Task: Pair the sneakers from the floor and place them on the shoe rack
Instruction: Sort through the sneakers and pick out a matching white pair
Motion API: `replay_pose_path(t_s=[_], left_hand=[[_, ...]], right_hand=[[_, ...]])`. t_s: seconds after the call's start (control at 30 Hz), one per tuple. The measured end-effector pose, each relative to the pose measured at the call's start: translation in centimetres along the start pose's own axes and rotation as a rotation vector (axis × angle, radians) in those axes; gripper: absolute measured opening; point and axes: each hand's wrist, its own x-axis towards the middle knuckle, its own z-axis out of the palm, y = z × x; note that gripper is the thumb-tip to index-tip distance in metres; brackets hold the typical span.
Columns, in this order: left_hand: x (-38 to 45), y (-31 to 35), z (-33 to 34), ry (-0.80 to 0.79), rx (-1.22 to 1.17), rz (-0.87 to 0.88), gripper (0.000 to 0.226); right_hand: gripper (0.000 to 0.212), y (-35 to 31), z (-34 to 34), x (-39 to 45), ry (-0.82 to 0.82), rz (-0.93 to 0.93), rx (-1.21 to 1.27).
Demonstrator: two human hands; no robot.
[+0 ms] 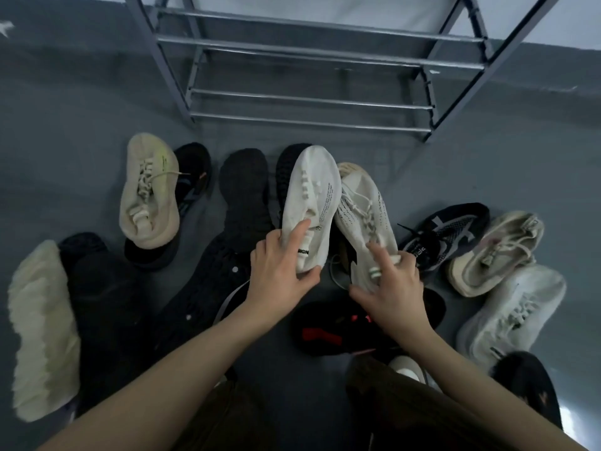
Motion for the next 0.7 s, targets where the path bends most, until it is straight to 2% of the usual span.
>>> replay_pose_path(t_s=[0.2, 0.33, 0.4, 0.47, 0.5, 0.57, 0.63, 0.7], left_hand=[[-0.6, 2.6, -0.6, -0.012, -0.131, 0.128, 0.060], [0.2, 4.6, 0.1, -0.036, -0.183, 0.075, 0.060], [1.2, 4.7, 1.0, -0.151, -0.137, 0.071, 0.067], [2.0, 4.7, 2.0, -0.312, 0.021, 0.091, 0.075], [2.1, 4.8, 2.3, -0.340, 0.092, 0.106, 0.076], [2.0, 5.8, 2.2, -0.266, 0.117, 0.147, 0.069], [1.2, 7.8, 1.7, -0.236, -0.027, 0.211, 0.063], [0.3, 10.1, 1.6, -0.310, -0.285, 0.251, 0.064]], right_hand=[[0.069, 0.6, -1.5, -3.5, 0.155, 0.020, 0.212], [0.069, 1.6, -2.9, -4.2, 0.189, 0.043, 0.221], [0.068, 2.2, -3.7, -4.5, 0.216, 0.051, 0.215], [0.070, 2.6, -4.3, -4.9, 0.231, 0.053, 0.234], [0.072, 2.8, -4.5, -5.1, 0.234, 0.045, 0.249], [0.076, 3.0, -5.0, -5.4, 0.233, 0.014, 0.277], [0.082, 3.2, -5.4, -5.7, 0.247, -0.033, 0.296], [0.090, 3.5, -5.8, -6.2, 0.285, -0.085, 0.286]])
